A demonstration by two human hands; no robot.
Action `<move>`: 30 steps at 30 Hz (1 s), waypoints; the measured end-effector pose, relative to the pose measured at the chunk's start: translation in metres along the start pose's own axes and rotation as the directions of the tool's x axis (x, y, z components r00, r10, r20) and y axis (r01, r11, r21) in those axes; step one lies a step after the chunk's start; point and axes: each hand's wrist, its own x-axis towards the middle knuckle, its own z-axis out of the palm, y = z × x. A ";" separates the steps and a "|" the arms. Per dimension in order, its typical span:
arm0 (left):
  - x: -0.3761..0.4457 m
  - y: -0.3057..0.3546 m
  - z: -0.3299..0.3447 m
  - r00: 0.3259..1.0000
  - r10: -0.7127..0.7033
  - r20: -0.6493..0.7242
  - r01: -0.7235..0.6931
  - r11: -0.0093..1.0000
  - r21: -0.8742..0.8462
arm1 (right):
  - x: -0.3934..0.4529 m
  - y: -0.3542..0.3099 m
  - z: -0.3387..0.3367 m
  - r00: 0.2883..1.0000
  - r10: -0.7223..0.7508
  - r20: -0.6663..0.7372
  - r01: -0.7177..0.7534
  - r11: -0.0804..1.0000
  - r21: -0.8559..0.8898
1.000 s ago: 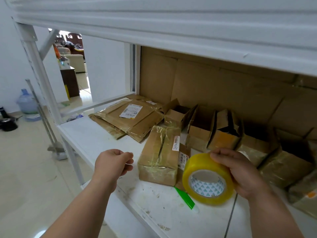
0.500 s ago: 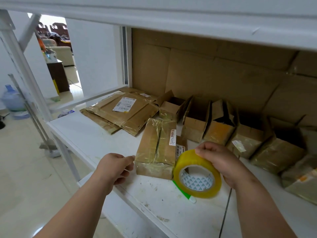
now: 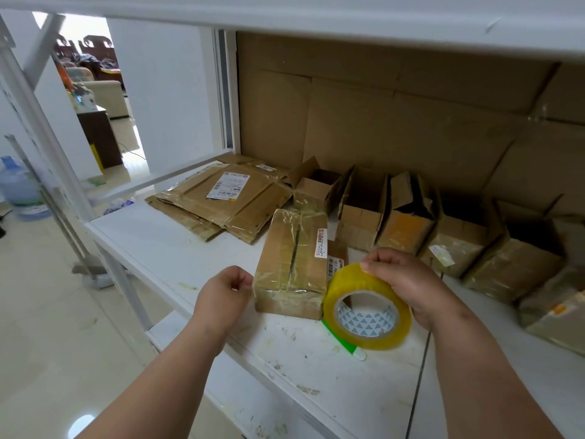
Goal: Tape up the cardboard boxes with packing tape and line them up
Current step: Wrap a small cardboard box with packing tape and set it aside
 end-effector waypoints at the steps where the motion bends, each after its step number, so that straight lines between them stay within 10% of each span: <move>1: 0.000 0.001 0.000 0.996 0.068 -0.060 -0.066 0.997 0.036 | 0.000 0.000 0.000 1.000 0.001 0.002 -0.001 1.000 -0.001; 3: -0.002 0.001 -0.002 0.936 0.312 -0.160 -0.292 0.946 0.139 | -0.001 0.000 -0.001 1.000 0.007 0.005 -0.007 1.000 0.003; 5: -0.005 0.005 -0.001 0.852 0.522 0.044 -0.510 0.807 0.297 | -0.002 0.001 -0.001 1.000 0.021 -0.002 -0.021 1.000 0.012; 8: -0.007 0.005 0.004 0.777 0.434 0.456 -0.627 0.603 0.493 | -0.003 0.001 -0.001 1.000 0.022 -0.006 -0.022 1.000 0.006; 12: -0.009 0.024 -0.001 0.795 0.337 0.504 -0.601 0.336 0.725 | -0.003 0.002 0.001 1.000 0.002 -0.017 -0.002 1.000 0.000; 30: -0.011 0.028 0.030 0.702 0.423 0.574 -0.705 0.298 0.643 | -0.011 -0.005 0.003 1.000 -0.006 -0.002 0.006 1.000 -0.022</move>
